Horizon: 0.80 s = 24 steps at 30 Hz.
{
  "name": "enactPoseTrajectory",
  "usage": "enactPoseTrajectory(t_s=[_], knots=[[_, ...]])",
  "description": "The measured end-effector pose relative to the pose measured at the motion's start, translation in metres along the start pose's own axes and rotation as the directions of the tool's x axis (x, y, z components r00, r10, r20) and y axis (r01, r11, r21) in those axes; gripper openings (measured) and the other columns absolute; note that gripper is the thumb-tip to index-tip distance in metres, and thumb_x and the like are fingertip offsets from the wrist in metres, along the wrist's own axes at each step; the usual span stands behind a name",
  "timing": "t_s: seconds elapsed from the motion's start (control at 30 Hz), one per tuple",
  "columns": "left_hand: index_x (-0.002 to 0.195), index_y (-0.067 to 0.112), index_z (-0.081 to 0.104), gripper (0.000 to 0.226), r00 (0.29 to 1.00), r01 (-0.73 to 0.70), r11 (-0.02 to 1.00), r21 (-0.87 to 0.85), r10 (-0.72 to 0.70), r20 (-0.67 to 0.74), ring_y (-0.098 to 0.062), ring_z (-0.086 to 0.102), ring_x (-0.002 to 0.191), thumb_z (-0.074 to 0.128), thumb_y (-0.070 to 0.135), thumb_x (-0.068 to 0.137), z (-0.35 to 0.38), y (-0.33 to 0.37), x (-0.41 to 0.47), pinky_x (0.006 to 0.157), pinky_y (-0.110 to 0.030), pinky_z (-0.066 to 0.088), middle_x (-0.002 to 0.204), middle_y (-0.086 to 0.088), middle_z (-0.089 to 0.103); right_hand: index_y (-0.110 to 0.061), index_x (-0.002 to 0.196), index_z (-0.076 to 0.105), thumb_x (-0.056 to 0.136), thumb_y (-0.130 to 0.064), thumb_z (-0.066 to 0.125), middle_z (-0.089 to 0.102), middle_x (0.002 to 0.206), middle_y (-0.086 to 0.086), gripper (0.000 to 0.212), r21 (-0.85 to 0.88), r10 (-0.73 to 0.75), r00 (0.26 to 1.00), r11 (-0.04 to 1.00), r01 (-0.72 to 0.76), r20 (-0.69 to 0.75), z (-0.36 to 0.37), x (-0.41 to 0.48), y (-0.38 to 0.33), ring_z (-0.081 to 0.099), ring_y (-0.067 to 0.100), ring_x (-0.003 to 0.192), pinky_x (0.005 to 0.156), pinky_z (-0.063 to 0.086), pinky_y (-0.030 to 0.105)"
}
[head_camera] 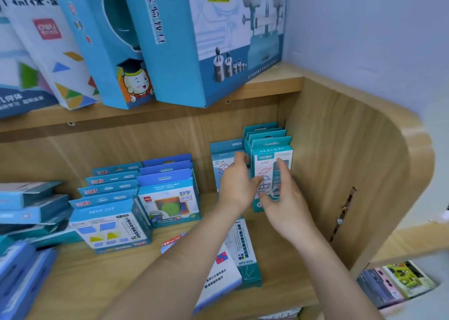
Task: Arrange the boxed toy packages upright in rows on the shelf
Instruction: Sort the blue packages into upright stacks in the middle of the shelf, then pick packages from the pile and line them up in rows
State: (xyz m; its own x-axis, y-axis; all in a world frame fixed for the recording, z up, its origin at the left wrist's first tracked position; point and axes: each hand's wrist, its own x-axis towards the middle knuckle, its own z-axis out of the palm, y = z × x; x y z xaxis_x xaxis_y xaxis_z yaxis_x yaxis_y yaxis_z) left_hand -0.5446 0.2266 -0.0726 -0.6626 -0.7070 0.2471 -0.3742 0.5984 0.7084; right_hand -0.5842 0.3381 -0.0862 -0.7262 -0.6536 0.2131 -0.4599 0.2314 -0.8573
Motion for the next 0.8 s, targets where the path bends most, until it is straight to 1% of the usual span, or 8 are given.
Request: enactPoseTrajectory(t_s=[0.07, 0.2, 0.3, 0.4, 0.5, 0.6, 0.67, 0.8], knots=[[0.111, 0.015, 0.042, 0.042, 1.000, -0.023, 0.999, 0.042, 0.023, 0.006, -0.022, 0.062, 0.104, 0.072, 0.020, 0.082, 0.001, 0.001, -0.001, 0.080, -0.035, 0.052, 0.118, -0.006, 0.064, -0.027, 0.151, 0.013, 0.089, -0.013, 0.059, 0.039, 0.144, -0.004, 0.078, -0.015, -0.011, 1.000, 1.000, 0.011, -0.004, 0.001, 0.002, -0.001, 0.044, 0.010, 0.127, 0.096, 0.041, 0.022], [0.112, 0.017, 0.041, 0.045, 1.000, -0.019, 0.999, 0.041, 0.019, 0.004, -0.018, 0.062, 0.101, 0.073, 0.023, 0.081, -0.006, 0.002, -0.006, 0.072, -0.026, 0.047, 0.117, -0.002, 0.063, -0.030, 0.149, 0.015, 0.089, -0.014, 0.060, 0.038, 0.142, -0.005, 0.076, -0.058, -0.031, 1.000, 0.998, 0.030, -0.006, -0.003, -0.003, -0.002, 0.043, 0.011, 0.128, 0.100, 0.045, 0.030], [0.111, 0.020, 0.041, 0.044, 0.999, -0.040, 0.998, 0.054, 0.041, -0.020, -0.018, 0.064, 0.094, 0.073, 0.025, 0.081, -0.019, 0.002, -0.012, 0.066, -0.021, 0.042, 0.118, 0.001, 0.062, -0.028, 0.148, 0.017, 0.089, -0.015, 0.060, 0.037, 0.140, -0.004, 0.074, -0.143, -0.119, 0.992, 0.983, 0.113, -0.031, -0.006, -0.010, -0.003, 0.043, 0.010, 0.126, 0.100, 0.047, 0.032], [0.111, 0.021, 0.046, 0.038, 0.997, -0.073, 0.994, 0.086, 0.076, -0.035, -0.014, 0.065, 0.080, 0.071, 0.024, 0.083, -0.036, 0.000, -0.020, 0.069, -0.025, 0.047, 0.118, 0.003, 0.060, -0.027, 0.146, 0.021, 0.089, -0.015, 0.060, 0.038, 0.137, -0.003, 0.070, -0.199, -0.202, 0.979, 0.961, 0.191, -0.038, -0.008, -0.016, -0.004, 0.043, 0.007, 0.122, 0.097, 0.047, 0.030], [0.106, 0.022, 0.054, 0.025, 0.989, -0.131, 0.987, 0.095, 0.137, -0.061, -0.011, 0.063, 0.073, 0.067, 0.019, 0.085, -0.059, -0.009, -0.037, 0.076, -0.033, 0.051, 0.108, 0.005, 0.063, -0.025, 0.142, 0.029, 0.089, -0.016, 0.058, 0.041, 0.135, -0.001, 0.061, -0.226, -0.288, 0.957, 0.936, 0.271, -0.044, -0.007, -0.021, -0.010, 0.043, 0.008, 0.120, 0.097, 0.045, 0.030], [0.103, 0.024, 0.062, 0.016, 0.969, -0.209, 0.955, 0.209, 0.231, -0.083, -0.011, 0.061, 0.080, 0.060, 0.017, 0.089, -0.092, -0.025, -0.063, 0.076, -0.031, 0.050, 0.097, 0.010, 0.065, -0.023, 0.141, 0.034, 0.090, -0.018, 0.057, 0.040, 0.138, -0.002, 0.056, -0.274, -0.409, 0.911, 0.871, 0.408, 0.055, 0.003, -0.027, -0.022, 0.042, 0.012, 0.123, 0.098, 0.040, 0.027], [0.099, 0.023, 0.065, 0.015, 0.966, -0.213, 0.934, 0.286, 0.245, -0.080, -0.012, 0.062, 0.081, 0.056, 0.014, 0.090, -0.117, -0.039, -0.081, 0.073, -0.029, 0.050, 0.093, 0.012, 0.064, -0.024, 0.141, 0.036, 0.090, -0.022, 0.057, 0.038, 0.141, -0.004, 0.054, -0.307, -0.458, 0.875, 0.820, 0.484, 0.156, 0.014, -0.031, -0.032, 0.041, 0.013, 0.125, 0.097, 0.039, 0.027], [0.095, 0.021, 0.067, 0.020, 0.962, -0.183, 0.854, 0.487, 0.257, -0.090, -0.020, 0.063, 0.079, 0.050, 0.017, 0.086, -0.175, -0.072, -0.113, 0.067, -0.031, 0.052, 0.091, 0.005, 0.069, -0.020, 0.137, 0.043, 0.089, -0.024, 0.058, 0.042, 0.140, 0.000, 0.051, -0.290, -0.546, 0.783, 0.730, 0.619, 0.297, 0.041, -0.031, -0.056, 0.047, 0.021, 0.123, 0.091, 0.050, 0.039]])
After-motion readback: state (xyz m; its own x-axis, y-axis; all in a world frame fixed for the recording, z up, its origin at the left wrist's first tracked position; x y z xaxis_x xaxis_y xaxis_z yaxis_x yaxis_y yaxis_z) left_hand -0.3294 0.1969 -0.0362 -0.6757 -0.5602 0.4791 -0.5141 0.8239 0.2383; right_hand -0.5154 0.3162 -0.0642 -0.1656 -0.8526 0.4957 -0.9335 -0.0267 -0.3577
